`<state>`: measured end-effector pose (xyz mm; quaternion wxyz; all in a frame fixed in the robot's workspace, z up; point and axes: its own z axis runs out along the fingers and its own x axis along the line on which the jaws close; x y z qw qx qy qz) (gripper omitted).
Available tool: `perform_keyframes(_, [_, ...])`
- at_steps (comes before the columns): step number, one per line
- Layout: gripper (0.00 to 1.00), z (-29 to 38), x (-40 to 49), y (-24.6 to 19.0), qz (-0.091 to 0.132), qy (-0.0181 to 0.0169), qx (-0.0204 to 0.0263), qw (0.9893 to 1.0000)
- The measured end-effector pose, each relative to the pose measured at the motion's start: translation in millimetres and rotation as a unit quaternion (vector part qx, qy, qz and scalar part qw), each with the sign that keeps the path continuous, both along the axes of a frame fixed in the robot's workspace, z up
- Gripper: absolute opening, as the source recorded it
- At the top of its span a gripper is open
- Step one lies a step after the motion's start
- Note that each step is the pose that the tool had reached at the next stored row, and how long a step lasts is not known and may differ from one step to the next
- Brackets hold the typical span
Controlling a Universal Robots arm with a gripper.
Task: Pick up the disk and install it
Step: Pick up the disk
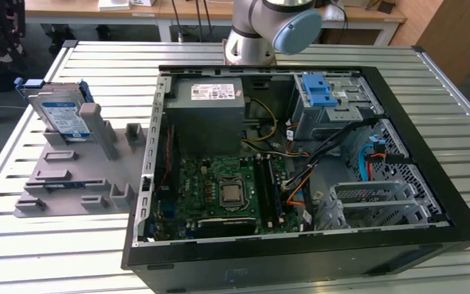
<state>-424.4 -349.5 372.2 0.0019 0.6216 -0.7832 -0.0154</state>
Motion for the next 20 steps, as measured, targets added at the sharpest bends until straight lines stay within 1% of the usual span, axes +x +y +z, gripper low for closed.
perform_keyframes(2, [0.11, -0.5, 0.0, 0.2, 0.011, -0.0003, 0.0, 0.9999])
perform_keyframes(3, [0.11, -0.6, -0.1, 0.4, 0.014, -0.001, 0.0001, 0.9999])
perform_keyframes(6, [0.11, -1.3, 0.0, 2.8, 0.018, -0.0031, 0.0009, 0.9998])
perform_keyframes(8, [0.11, -2.5, -0.1, 4.2, 0.025, -0.0042, 0.001, 0.9997])
perform_keyframes(10, [0.11, -3.5, 0.0, 4.2, 0.04, -0.0042, 0.001, 0.9992])
perform_keyframes(13, [0.11, -5.4, 0.0, 4.5, 0.064, -0.0042, 0.0011, 0.9979])
perform_keyframes(15, [0.11, -7.0, -0.4, 5.4, 0.072, -0.0043, 0.0011, 0.9974])
perform_keyframes(16, [0.11, -7.9, -1.0, 5.7, 0.073, -0.0047, 0.0011, 0.9973])
perform_keyframes(17, [0.17, -8.1, -1.3, 5.7, 0.073, -0.0047, 0.0011, 0.9973])
perform_keyframes(18, [0.17, -8.1, -1.3, 5.7, 0.073, -0.0046, 0.0011, 0.9973])
perform_keyframes(20, [0.29, -8.1, -1.2, 5.7, 0.073, -0.0046, 0.0011, 0.9973])
